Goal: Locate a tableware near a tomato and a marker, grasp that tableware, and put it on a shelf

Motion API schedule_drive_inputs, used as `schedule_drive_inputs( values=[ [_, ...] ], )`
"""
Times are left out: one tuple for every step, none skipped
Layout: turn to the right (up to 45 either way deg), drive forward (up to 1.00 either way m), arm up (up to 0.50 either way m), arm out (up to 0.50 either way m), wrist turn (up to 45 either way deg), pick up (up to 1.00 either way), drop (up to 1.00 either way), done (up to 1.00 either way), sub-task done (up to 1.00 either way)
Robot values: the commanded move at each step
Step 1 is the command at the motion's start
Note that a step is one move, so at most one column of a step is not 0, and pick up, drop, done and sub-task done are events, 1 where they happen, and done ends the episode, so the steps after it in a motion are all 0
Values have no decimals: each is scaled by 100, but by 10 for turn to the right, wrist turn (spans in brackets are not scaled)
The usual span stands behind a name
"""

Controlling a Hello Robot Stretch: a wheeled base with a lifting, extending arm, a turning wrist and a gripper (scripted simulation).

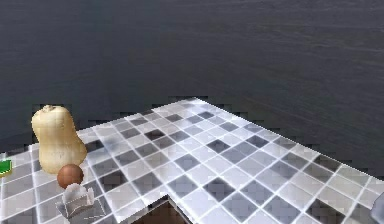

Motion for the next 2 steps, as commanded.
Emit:
schedule_drive_inputs(
  values=[
    [0,0,0,-40,0,0,0,0,0],
    [-450,0,0,0,0,0,0,0,0]
  ],
)
